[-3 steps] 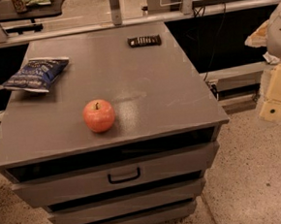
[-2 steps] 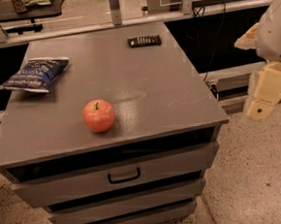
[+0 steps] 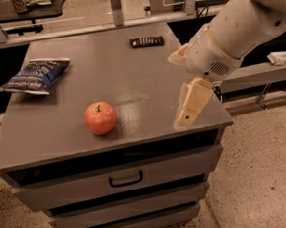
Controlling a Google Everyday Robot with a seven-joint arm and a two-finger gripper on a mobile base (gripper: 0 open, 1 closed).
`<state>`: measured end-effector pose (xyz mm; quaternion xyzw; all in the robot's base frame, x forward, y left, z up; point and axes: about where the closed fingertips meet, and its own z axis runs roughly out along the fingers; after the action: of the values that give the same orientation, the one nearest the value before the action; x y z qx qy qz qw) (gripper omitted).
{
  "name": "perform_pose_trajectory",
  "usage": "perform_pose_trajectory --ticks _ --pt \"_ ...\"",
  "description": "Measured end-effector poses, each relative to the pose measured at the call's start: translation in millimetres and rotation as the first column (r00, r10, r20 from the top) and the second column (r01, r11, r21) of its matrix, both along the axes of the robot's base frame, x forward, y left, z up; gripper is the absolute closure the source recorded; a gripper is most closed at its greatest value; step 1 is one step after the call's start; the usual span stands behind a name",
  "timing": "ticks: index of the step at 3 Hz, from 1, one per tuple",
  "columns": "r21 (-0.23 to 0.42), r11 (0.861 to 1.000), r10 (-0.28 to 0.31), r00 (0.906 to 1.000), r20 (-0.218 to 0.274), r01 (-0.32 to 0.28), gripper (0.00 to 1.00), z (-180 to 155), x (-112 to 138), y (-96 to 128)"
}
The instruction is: Pick apple
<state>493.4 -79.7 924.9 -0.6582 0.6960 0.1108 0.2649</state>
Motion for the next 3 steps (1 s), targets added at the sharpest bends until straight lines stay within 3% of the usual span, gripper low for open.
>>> perform_pose_trajectory --ticks 1,2,3 --pt "0.129 0.987 0.093 0.9955 0.015 -0.095 0.00 -13.5 6.5 57.6" --pt "0.230 0.962 0.145 0.9892 0.023 -0.146 0.00 -28.1 8.8 96.3" --pt "0.318 0.935 0.164 0.9863 0.014 -0.160 0.00 -45.6 10.7 123.0"
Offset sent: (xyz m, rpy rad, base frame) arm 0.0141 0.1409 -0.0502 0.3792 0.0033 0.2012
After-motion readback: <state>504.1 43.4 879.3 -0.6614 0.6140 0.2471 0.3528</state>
